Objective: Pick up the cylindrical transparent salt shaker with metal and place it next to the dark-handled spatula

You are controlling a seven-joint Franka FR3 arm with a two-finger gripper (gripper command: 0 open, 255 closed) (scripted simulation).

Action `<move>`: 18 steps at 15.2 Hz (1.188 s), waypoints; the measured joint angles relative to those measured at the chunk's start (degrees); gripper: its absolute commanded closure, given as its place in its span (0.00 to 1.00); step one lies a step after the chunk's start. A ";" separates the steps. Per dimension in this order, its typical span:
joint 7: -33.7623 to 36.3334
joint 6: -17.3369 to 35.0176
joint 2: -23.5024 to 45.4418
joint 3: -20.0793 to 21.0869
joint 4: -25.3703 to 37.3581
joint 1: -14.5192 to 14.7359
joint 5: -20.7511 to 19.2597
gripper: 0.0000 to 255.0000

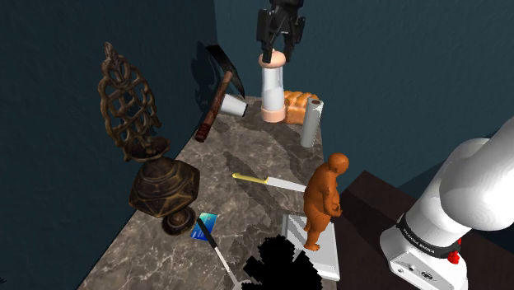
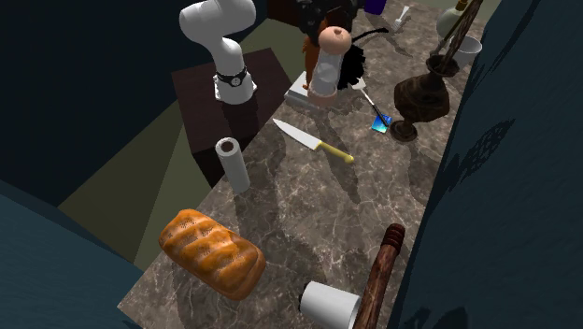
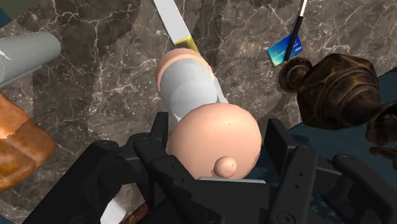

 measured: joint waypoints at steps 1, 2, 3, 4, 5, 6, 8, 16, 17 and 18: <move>0.61 0.53 -1.61 0.41 -2.02 0.33 0.33 1.00; 1.51 0.30 -2.98 0.91 -3.00 0.71 0.67 1.00; 2.53 0.39 -3.79 1.56 -3.68 1.14 0.97 1.00; 3.42 0.17 -5.50 2.06 -5.02 1.55 1.39 1.00; 4.57 0.43 -7.00 2.83 -6.51 2.07 1.89 1.00; 5.48 0.66 -8.27 3.44 -7.80 2.49 2.33 1.00; 6.53 0.85 -10.07 4.13 -9.54 3.00 2.90 1.00; 6.02 6.28 -12.04 4.76 -16.94 3.37 3.56 1.00; 5.93 6.92 -12.34 4.81 -17.89 3.42 3.65 1.00; 5.76 7.87 -12.68 4.88 -19.17 3.47 3.77 1.00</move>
